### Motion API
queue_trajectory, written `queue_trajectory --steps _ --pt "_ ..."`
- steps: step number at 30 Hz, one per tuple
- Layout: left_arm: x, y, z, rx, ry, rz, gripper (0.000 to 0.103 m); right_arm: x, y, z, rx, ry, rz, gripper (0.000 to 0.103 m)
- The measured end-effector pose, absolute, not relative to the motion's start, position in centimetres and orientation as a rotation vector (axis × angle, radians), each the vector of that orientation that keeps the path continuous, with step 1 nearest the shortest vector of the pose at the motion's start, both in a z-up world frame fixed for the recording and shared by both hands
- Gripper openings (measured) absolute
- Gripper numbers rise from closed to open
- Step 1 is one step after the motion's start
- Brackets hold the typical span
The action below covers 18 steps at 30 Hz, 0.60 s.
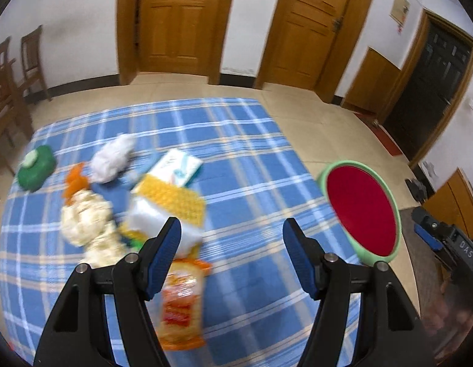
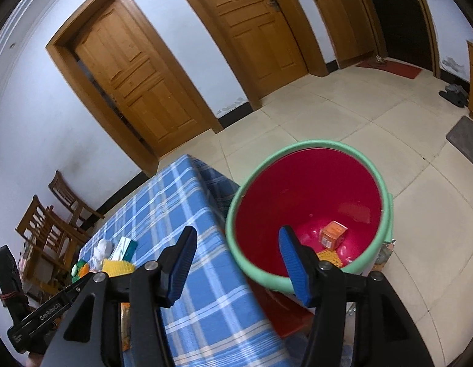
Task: Collect trash
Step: 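Move both open tools back over the table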
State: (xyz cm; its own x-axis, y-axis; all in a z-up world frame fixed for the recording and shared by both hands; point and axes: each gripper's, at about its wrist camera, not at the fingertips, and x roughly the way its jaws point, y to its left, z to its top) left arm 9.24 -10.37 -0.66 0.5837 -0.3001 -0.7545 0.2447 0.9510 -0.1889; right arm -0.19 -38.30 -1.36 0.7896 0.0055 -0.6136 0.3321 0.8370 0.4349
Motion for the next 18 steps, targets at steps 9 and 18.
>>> queue_trajectory --steps 9,18 --pt "8.2 -3.9 -1.8 -0.114 0.884 -0.19 0.069 0.7 -34.3 -1.3 0.508 0.683 -0.13 0.059" --pt "8.3 0.0 -4.2 -0.17 0.915 -0.113 0.069 1.2 -31.7 -2.0 0.489 0.727 -0.105 0.06"
